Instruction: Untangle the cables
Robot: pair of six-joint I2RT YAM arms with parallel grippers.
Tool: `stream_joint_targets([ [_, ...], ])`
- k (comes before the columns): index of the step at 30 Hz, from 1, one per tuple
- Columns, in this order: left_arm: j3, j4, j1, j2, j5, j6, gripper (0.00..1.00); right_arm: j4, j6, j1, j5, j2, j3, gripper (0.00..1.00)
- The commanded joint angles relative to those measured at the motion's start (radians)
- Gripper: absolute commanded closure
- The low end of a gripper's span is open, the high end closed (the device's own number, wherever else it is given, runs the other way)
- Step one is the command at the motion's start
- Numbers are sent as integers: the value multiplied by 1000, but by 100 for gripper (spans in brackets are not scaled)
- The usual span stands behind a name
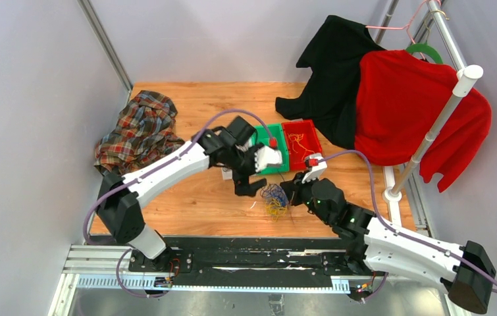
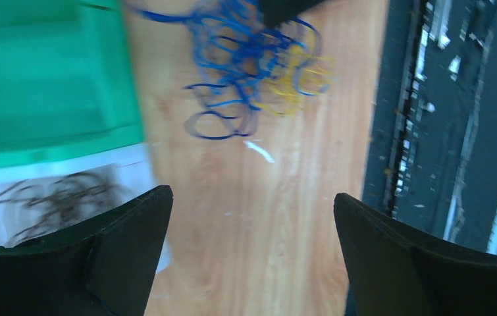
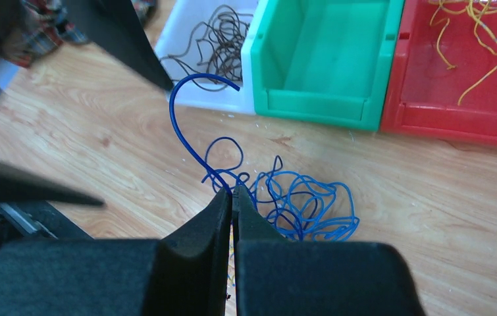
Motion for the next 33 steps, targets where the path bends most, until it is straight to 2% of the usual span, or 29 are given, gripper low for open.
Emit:
stream_joint_targets([
  [1,-60,60,-58,38,66,-20,4,4,51,-38,-33,-74,8,99],
  [9,-44,268,-74,115,38,-129,12,-56,96,-67,-58,-165,-42,99],
  [14,-34,292,-74,150,89,-182,13,-80,107,-73,-53,-204,-54,99],
  [16,-24,290,-74,168,98,-200,17,-82,111,-77,-57,-212,-55,99],
  [22,3,244,-74,208,101,-245,39,-100,120,-83,-54,-236,-58,99],
  [25,19,230,-71,204,83,-284,64,-116,115,-84,-58,-244,-54,99],
  [28,31,243,-52,163,98,-330,93,-140,110,-84,-68,-248,-51,99],
  [29,38,245,-42,150,105,-342,98,-146,110,-84,-72,-248,-50,99],
  [33,113,142,-31,118,113,-309,99,-166,105,-84,-83,-241,-50,99],
])
